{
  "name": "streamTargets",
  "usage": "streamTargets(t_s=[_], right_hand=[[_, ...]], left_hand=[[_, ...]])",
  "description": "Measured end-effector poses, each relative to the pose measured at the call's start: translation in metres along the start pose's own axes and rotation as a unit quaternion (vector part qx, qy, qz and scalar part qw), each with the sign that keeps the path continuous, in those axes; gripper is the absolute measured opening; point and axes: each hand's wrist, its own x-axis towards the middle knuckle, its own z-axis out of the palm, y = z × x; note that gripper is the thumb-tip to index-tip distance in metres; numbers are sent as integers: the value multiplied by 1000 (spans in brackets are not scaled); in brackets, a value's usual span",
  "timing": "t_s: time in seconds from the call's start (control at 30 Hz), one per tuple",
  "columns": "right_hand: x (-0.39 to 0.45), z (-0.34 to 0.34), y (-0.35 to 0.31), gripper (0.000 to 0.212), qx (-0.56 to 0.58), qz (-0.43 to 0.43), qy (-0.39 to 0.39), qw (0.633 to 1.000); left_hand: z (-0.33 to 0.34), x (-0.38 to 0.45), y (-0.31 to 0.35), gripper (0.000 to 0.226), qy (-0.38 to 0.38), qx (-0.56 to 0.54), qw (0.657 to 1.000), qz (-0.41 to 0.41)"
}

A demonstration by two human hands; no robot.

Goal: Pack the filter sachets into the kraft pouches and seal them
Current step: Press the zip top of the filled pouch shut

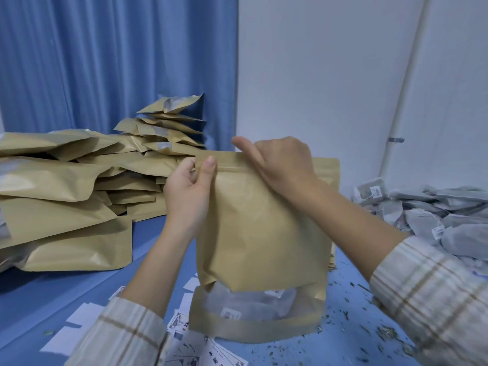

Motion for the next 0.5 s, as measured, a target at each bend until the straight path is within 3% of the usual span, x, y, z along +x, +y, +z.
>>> streamTargets(t_s=[0.07, 0.1, 0.2, 0.23, 0.37, 0.5], right_hand=[[2, 4, -16, 66, -92, -9, 129, 987], [2, 3, -19, 65, -111, -2, 135, 985], [9, 3, -21, 61, -69, -2, 2, 998], [10, 7, -24, 61, -44, -6, -2, 999], [11, 11, -46, 62, -74, 12, 117, 990], [11, 7, -23, 52, -26, -65, 101, 992]], left_hand=[[3, -1, 3, 46, 2, -14, 1000, 3], [2, -1, 4, 44, 1, -13, 1000, 3], [3, -3, 6, 38, 2, -1, 1000, -1], [4, -3, 6, 36, 1, -4, 1000, -3], [12, -6, 6, 40, -15, -29, 999, -6], [-2, 0, -1, 35, 1, -46, 999, -8]])
